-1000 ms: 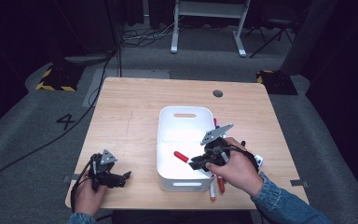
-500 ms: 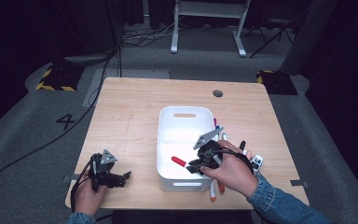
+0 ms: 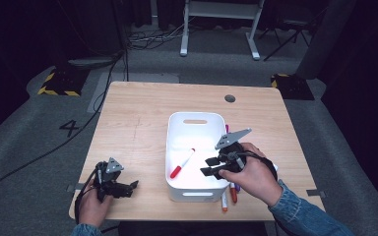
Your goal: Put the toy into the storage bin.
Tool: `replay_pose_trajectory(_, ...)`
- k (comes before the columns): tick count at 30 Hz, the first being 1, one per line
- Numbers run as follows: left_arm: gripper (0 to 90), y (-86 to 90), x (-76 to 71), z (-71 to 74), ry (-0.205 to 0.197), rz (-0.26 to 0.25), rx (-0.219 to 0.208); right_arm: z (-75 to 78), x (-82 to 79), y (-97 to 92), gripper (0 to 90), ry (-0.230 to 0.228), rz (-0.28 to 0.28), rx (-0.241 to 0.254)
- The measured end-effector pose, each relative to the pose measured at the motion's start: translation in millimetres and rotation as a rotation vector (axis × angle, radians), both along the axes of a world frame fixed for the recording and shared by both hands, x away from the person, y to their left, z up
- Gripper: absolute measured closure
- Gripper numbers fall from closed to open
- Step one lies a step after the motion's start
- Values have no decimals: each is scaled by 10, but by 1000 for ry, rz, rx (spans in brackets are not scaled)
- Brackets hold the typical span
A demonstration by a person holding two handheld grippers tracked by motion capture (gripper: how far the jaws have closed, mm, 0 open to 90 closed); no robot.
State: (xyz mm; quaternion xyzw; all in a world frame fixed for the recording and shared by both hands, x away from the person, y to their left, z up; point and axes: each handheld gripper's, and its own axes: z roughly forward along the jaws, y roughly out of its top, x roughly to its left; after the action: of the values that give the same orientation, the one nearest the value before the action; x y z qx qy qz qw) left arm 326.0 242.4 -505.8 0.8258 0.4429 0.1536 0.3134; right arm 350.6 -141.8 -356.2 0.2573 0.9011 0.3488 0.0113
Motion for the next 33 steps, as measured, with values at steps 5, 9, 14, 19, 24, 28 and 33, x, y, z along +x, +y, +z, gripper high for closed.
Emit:
replay_pose_trajectory(5, 0, -2, -2, 0, 3, 1, -1, 62, 38, -123, 606, -16, -32, 24)
replay_pose_trajectory(9, 0, -1, -2, 0, 4, 0, -2, 101, 58, -215, 610, -24, -56, 31)
replay_pose_trajectory(14, 0, 0, 0, 0, -2, 2, 2, 173, 76, -356, 616, -41, -95, 48)
replay_pose_trajectory(19, 0, -1, 0, 0, -1, 2, 1, 235, 115, -512, 624, -58, -131, 53)
replay_pose_trajectory(24, 0, -1, -2, 0, 4, 0, -2, 263, 174, -657, 635, -63, -172, 60)
replay_pose_trajectory(28, 0, -1, -1, 0, 3, 0, -1, 278, 235, -786, 654, -63, -216, 64)
replay_pose_trajectory(33, 0, -2, -3, -1, 3, 1, -2, 233, 347, -909, 670, -54, -267, 55)
